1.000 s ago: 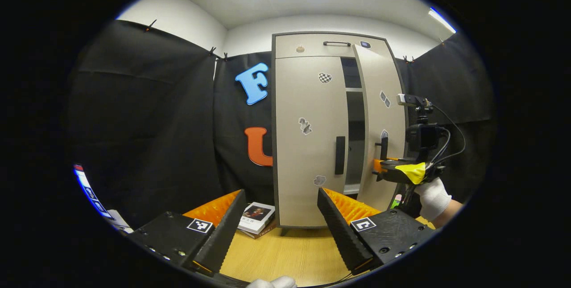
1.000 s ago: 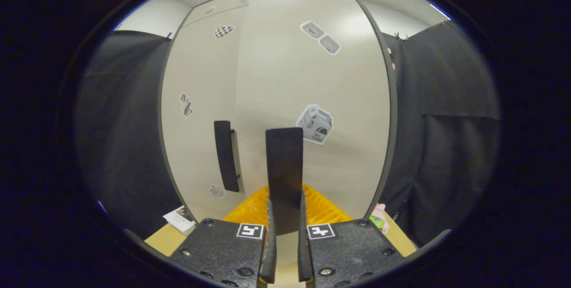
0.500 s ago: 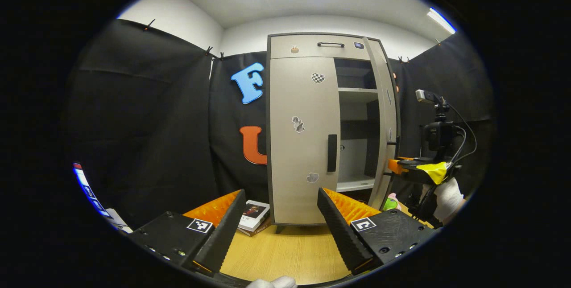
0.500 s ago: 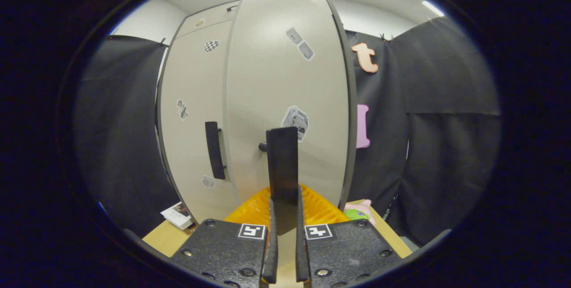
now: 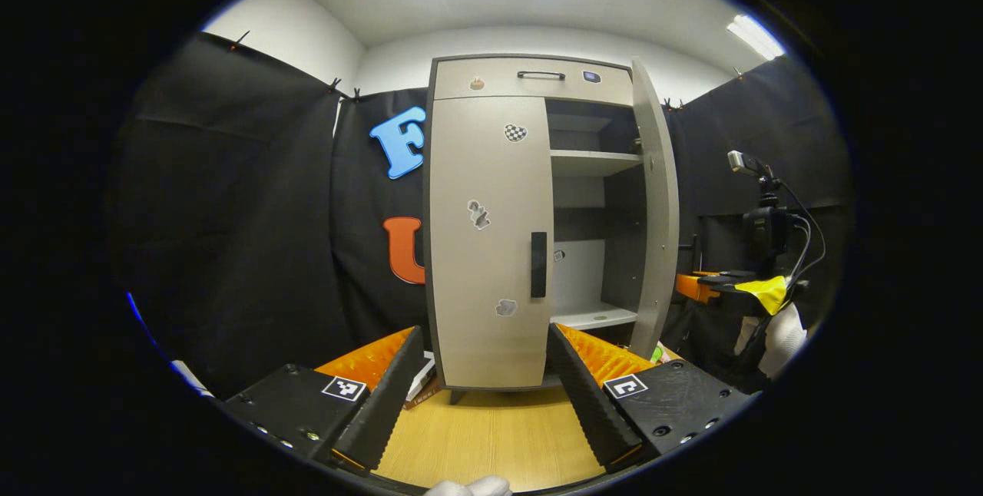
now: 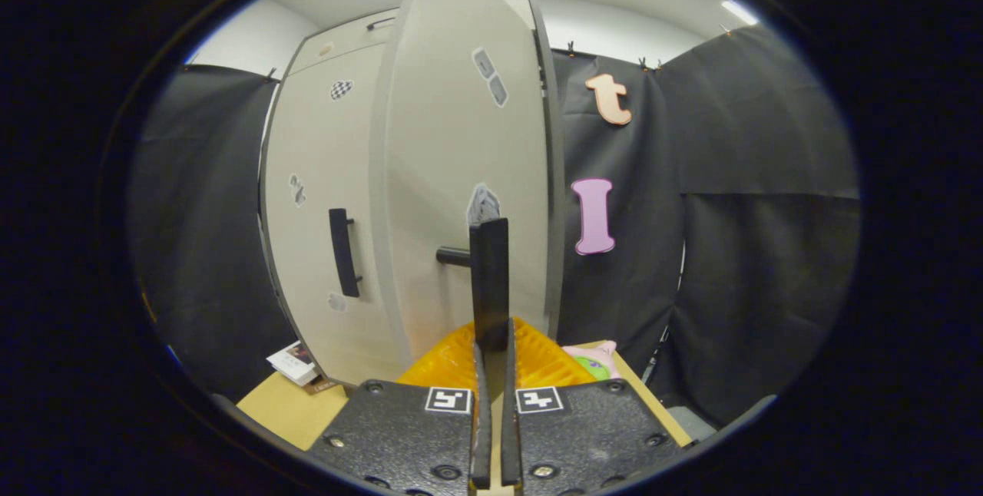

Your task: Open the right door of the double-door shoe cabinet with the right hand, and open the left door with the left hand.

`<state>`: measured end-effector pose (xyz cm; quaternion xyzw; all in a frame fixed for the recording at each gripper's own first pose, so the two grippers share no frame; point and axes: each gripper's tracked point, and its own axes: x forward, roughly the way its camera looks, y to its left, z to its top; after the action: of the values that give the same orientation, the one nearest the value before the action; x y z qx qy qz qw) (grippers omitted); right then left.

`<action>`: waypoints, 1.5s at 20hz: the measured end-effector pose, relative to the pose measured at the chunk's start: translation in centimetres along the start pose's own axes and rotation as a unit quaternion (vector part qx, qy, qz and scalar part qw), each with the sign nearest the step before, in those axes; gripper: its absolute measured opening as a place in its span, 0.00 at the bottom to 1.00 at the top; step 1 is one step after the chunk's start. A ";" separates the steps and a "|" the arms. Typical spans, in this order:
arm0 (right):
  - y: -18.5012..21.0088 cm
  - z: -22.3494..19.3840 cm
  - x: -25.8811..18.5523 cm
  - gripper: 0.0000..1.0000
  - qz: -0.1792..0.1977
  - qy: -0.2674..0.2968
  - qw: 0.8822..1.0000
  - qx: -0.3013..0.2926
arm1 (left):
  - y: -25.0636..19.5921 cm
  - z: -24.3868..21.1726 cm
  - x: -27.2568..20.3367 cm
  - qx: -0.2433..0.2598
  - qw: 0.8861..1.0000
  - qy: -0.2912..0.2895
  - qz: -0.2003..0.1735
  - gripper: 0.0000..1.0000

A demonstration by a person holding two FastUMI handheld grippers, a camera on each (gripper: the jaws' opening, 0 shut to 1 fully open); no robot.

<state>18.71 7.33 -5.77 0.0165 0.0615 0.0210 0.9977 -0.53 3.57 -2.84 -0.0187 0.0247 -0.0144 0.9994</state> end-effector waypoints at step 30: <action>-5.9 1.3 -1.7 0.25 -0.060 -0.008 0.998 -0.032 | -2.2 -0.6 1.7 0.003 1.000 0.005 -0.025 0.96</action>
<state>17.43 1.35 -4.50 -0.0192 0.0539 -0.0368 0.9977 1.07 1.33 -3.48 -0.0163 0.0296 -0.0392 0.9987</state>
